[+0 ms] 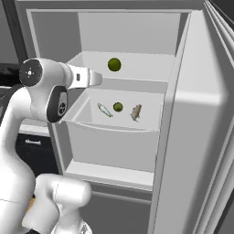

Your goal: Place one lime and one fish in each tupperware on the nearby counter, to pack two identical lunches.

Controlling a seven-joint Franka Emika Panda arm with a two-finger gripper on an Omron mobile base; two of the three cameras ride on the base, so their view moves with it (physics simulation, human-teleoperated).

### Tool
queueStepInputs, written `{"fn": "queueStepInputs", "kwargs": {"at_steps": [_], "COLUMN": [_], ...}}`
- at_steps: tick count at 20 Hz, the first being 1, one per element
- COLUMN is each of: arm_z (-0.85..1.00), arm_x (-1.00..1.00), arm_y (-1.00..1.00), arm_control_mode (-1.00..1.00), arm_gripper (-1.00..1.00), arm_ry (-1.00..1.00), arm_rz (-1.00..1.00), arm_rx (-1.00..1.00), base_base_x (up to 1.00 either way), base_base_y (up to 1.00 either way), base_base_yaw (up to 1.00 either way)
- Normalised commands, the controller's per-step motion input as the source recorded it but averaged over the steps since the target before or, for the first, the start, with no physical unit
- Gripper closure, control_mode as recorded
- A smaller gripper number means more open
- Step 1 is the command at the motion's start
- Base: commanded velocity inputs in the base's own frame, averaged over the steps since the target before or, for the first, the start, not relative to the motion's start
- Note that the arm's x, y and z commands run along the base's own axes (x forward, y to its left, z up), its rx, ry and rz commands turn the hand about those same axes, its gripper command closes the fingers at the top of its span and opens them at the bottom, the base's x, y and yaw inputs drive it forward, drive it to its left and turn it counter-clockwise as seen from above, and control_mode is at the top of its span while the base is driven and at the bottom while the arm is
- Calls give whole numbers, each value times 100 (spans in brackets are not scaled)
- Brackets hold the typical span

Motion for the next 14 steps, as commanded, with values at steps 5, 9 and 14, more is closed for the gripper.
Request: {"fn": "queueStepInputs", "kwargs": {"at_steps": [5,9,14], "arm_z": [8,14,3], "arm_x": [29,41,43], "arm_y": [-31,-6,5], "arm_control_mode": [-100,-100,-100], "arm_gripper": [-100,-100,-100], "arm_ry": [2,12,15], "arm_rz": [-7,-4,2], "arm_rx": [9,16,5], "base_base_x": [0,0,0], "base_base_y": [0,0,0], "base_base_yaw": [0,0,0]}}
